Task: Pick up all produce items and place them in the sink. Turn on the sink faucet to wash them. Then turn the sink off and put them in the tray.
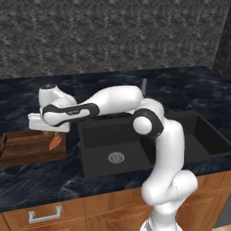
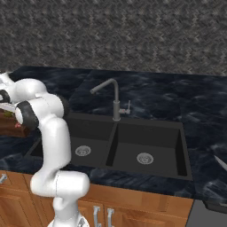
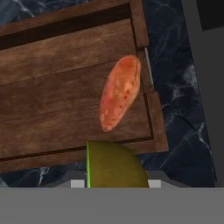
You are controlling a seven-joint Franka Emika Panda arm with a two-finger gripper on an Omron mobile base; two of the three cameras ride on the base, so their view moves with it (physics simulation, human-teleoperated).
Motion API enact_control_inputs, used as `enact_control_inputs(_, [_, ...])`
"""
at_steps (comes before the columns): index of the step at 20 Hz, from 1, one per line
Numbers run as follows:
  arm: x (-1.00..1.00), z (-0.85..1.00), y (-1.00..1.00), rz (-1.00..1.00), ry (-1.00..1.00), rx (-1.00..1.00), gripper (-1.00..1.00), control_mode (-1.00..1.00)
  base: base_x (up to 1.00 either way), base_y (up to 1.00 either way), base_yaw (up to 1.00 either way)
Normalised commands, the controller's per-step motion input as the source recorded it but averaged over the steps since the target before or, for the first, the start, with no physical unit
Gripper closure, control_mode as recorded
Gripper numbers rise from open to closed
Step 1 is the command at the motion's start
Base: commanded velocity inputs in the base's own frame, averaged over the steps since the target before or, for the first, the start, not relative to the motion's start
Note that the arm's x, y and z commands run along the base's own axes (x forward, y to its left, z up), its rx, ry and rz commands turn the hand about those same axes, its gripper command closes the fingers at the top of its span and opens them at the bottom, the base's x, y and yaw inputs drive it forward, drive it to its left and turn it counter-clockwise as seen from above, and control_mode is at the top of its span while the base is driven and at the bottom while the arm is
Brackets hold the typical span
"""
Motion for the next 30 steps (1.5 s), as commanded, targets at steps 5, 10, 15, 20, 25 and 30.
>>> enact_control_inputs(5, [0.31, -0.29, 0.15, 0.00, 0.05, -0.06, 1.00, -1.00, 0.00, 0.00, 0.00])
enact_control_inputs(10, [0.20, -0.34, 0.01, 0.00, 0.02, -0.05, 1.00, -1.00, 0.00, 0.00, 0.00])
enact_control_inputs(15, [0.28, -0.36, 0.00, 0.00, 0.00, -0.05, 1.00, -1.00, 0.00, 0.00, 0.00])
enact_control_inputs(20, [0.04, -0.20, 0.10, -0.01, 0.00, 0.00, 1.00, -1.00, 0.00, 0.00, 0.00])
enact_control_inputs(25, [0.19, -0.25, 0.11, 0.00, 0.01, 0.00, -1.00, -1.00, 0.00, 0.00, 0.00])
enact_control_inputs(30, [0.18, -0.13, 0.00, 0.00, -0.01, 0.06, -1.00, -1.00, 0.00, 0.00, 0.00])
